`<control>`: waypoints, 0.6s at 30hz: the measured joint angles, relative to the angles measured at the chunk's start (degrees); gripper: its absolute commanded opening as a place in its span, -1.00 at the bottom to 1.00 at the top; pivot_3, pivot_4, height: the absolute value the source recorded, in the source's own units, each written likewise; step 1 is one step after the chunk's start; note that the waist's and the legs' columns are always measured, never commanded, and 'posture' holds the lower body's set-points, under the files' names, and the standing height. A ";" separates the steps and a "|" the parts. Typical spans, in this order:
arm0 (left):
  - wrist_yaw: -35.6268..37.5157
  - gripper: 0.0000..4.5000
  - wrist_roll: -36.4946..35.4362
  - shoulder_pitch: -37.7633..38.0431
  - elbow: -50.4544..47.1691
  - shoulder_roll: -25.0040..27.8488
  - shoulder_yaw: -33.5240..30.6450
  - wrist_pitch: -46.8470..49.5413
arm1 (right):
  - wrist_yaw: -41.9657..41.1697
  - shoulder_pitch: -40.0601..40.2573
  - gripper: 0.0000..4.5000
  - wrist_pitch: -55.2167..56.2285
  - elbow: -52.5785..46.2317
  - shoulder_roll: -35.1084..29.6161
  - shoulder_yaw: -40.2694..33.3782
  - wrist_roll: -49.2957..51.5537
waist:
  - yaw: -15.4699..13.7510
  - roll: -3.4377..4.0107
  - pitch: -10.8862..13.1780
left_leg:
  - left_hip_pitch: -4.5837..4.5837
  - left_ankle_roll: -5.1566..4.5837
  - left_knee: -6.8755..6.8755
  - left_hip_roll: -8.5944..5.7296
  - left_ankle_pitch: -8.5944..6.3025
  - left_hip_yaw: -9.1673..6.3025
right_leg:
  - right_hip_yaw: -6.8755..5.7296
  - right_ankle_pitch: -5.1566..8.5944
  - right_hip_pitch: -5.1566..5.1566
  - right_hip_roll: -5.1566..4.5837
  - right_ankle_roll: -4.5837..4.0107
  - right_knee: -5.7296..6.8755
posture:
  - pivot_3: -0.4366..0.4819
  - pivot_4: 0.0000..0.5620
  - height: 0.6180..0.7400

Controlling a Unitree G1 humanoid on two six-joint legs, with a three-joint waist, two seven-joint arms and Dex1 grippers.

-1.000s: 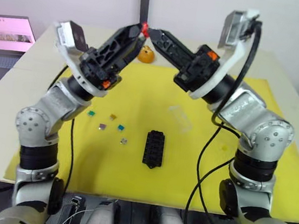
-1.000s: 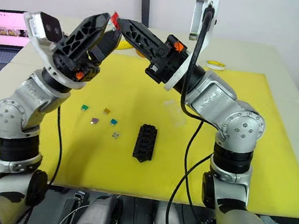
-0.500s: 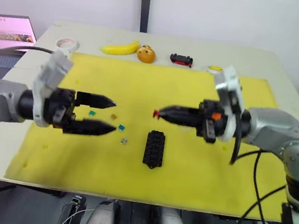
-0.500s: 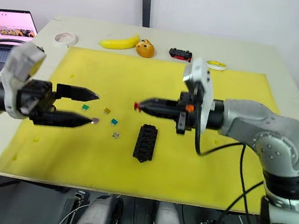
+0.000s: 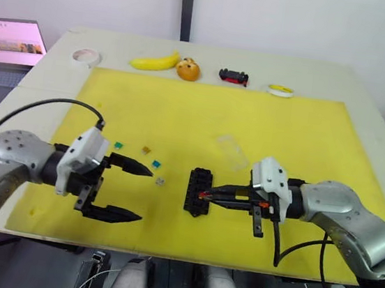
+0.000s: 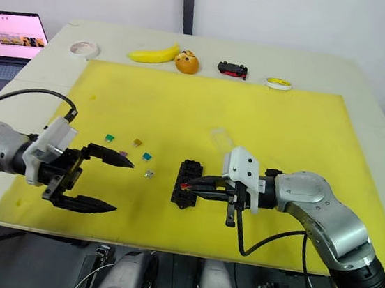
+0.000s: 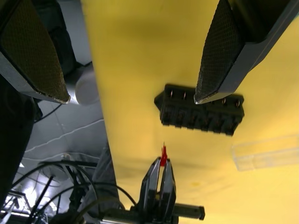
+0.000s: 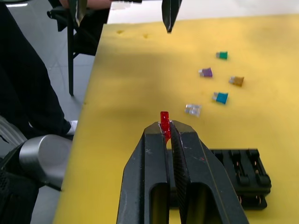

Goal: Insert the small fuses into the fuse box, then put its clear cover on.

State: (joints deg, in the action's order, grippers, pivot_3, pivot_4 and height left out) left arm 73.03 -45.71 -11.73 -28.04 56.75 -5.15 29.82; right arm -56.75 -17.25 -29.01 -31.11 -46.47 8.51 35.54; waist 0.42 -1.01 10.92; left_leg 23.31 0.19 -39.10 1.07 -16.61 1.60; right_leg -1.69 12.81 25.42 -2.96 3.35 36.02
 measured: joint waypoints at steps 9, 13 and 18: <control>-1.56 0.99 9.65 2.89 -0.73 -4.23 4.66 -6.43 | -5.34 -3.50 -1.00 6.19 8.21 1.88 4.87 -8.39 | -0.11 0.01 -0.01 | -0.03 0.00 -0.01 -0.03 0.00 0.00 | 0.00 0.00 -0.01 0.04 -0.01 0.05 | -0.05 -0.47 0.96; -5.15 0.99 12.14 2.00 -0.64 -5.15 6.98 -4.18 | -6.69 -3.39 -1.00 7.00 8.69 2.32 5.00 -9.39 | -0.22 0.01 -0.01 | -0.03 0.00 -0.02 -0.02 0.00 -0.01 | 0.00 -0.01 -0.01 0.03 0.02 0.08 | -0.05 -0.47 0.96; -8.31 0.99 11.31 -0.52 -2.23 -5.67 8.72 2.26 | -7.27 -2.42 -1.00 7.05 8.45 2.48 4.77 -9.57 | -0.59 0.01 -0.01 | -0.05 0.00 -0.03 -0.02 0.00 -0.01 | 0.00 -0.01 -0.03 0.03 0.02 0.10 | -0.05 -0.47 0.96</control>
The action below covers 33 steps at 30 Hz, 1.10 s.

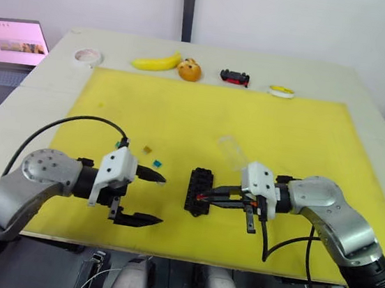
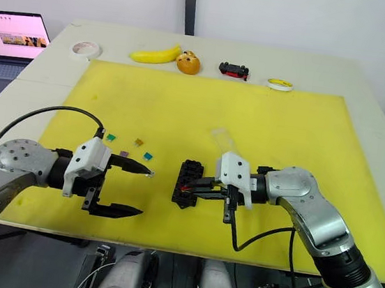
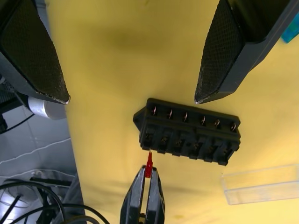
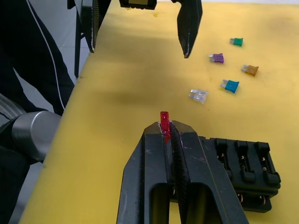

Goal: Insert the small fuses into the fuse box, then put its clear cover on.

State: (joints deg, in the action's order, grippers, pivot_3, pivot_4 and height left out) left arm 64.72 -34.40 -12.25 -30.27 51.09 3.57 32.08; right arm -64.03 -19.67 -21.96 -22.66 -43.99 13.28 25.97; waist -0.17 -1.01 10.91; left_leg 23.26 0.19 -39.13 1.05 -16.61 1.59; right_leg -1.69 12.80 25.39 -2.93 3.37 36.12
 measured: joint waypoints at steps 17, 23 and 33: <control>-2.21 0.99 8.05 -2.03 0.95 -2.86 5.20 -2.74 | 1.43 2.95 -1.00 0.83 -0.24 2.60 0.11 -2.56 | -0.52 0.00 -0.01 | -0.05 0.00 -0.04 -0.06 0.00 -0.01 | 0.00 -0.01 -0.05 0.02 0.00 0.04 | -0.05 -0.47 0.96; -1.69 0.99 8.11 -2.04 0.94 -2.84 5.19 -2.74 | 1.62 3.57 -1.00 2.04 -0.24 2.97 0.10 -3.59 | -0.52 -0.01 -0.01 | -0.06 0.00 -0.04 -0.06 0.00 0.00 | 0.00 -0.01 -0.05 0.02 0.00 0.06 | -0.05 -0.47 0.96; -1.20 0.99 8.35 -2.20 0.93 -2.88 5.25 -2.74 | 1.30 4.15 -1.00 3.71 0.33 2.96 0.10 -4.84 | -0.52 -0.01 -0.01 | -0.08 0.00 -0.04 -0.08 0.00 -0.01 | 0.00 -0.01 -0.07 0.02 0.00 0.08 | -0.05 -0.47 0.96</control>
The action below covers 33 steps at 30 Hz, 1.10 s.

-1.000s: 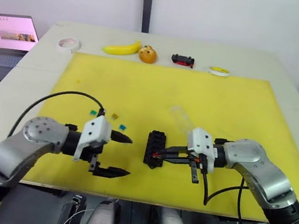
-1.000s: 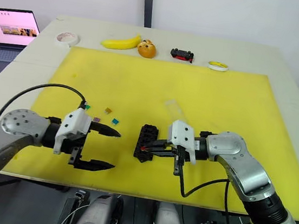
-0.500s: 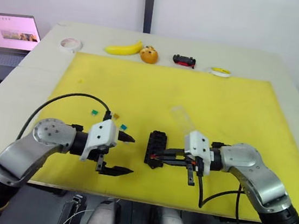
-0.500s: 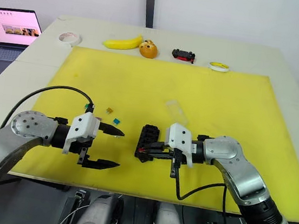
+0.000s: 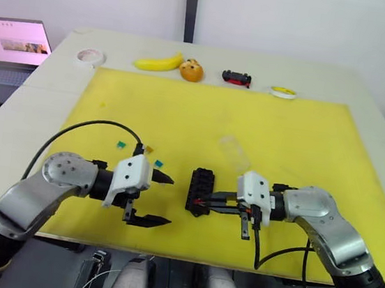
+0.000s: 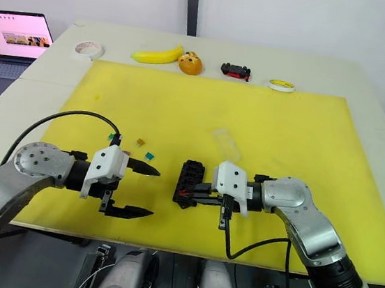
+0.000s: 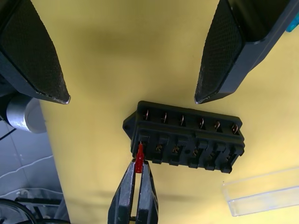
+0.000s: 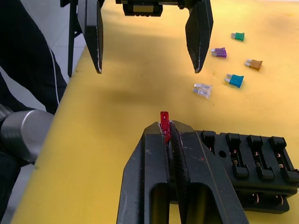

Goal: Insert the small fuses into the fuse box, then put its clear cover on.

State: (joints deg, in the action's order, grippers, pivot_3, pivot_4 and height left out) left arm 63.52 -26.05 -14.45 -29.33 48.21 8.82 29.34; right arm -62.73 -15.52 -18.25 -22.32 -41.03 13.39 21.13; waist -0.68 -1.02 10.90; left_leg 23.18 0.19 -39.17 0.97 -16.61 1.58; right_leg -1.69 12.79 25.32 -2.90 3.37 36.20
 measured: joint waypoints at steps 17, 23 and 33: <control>0.05 0.99 0.98 0.30 0.00 -0.19 1.03 -1.50 | -1.60 0.98 -1.00 4.38 3.32 0.14 0.48 -2.89 | 0.00 0.00 -0.01 | -0.09 0.00 -0.02 -0.01 0.00 0.00 | 0.00 0.00 -0.09 0.00 0.00 0.02 | -0.05 -0.47 0.96; 0.03 0.99 1.26 0.31 0.00 -0.29 1.07 -2.17 | -2.12 0.97 -1.00 6.29 3.72 -0.17 1.51 -4.48 | 0.01 0.00 -0.02 | -0.53 -0.05 0.01 -0.01 -0.03 0.01 | 0.00 0.01 -0.50 0.01 -0.01 0.01 | -0.05 -0.47 0.96; 0.00 0.99 1.76 0.11 0.05 -1.34 1.25 -2.33 | -3.24 -0.50 -1.00 10.55 5.68 -0.19 3.39 -7.50 | 0.09 0.00 -0.05 | -0.87 -0.15 0.03 0.00 -0.09 0.01 | 0.00 0.03 -0.81 0.04 -0.01 -0.01 | -0.05 -0.47 0.96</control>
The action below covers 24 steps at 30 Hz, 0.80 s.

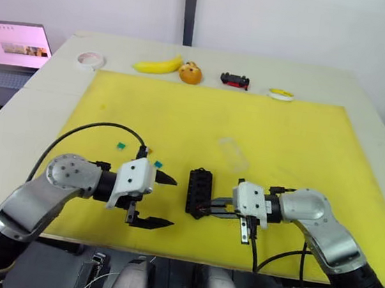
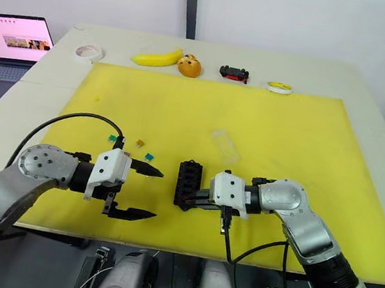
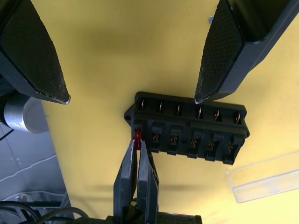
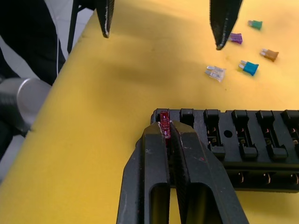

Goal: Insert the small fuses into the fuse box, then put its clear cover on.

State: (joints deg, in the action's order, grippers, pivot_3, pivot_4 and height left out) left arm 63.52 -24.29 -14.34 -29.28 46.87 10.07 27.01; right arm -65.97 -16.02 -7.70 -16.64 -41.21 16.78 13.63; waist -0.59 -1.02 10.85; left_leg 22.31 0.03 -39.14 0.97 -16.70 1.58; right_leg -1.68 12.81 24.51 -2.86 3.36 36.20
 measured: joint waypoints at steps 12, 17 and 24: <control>-0.05 0.99 0.12 -0.09 1.16 -0.41 0.01 -0.23 | -1.63 -1.97 -1.00 -0.65 0.87 0.04 0.05 0.05 | -0.04 0.00 0.00 | 0.00 0.00 -0.01 0.01 0.00 0.00 | 0.00 0.00 0.00 -0.01 0.00 0.00 | -0.05 -0.47 0.96; -0.02 0.99 -0.06 -0.69 1.11 -0.07 0.00 1.01 | -2.29 -2.69 -1.00 -0.14 1.77 0.03 0.39 -0.22 | -0.04 0.00 0.00 | 0.00 0.00 0.00 0.01 0.00 0.00 | 0.00 0.00 0.00 -0.01 0.00 0.00 | -0.05 -0.47 0.96; -0.08 1.00 -0.11 -1.23 1.10 -0.04 0.00 1.91 | -2.56 -3.30 -0.33 -0.58 2.26 0.02 0.46 -0.45 | -0.03 0.00 0.00 | 0.00 0.00 -0.01 0.02 0.00 0.00 | 0.00 0.00 0.00 -0.01 0.00 0.00 | -0.05 -0.47 0.96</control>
State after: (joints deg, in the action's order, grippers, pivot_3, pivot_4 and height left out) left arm 63.45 -24.40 -15.57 -28.18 46.84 10.07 28.92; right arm -68.53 -19.32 -8.28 -14.38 -41.19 17.24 13.18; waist -0.63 -1.02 10.85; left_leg 22.31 0.04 -39.14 0.99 -16.70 1.59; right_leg -1.68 12.81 24.51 -2.87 3.36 36.20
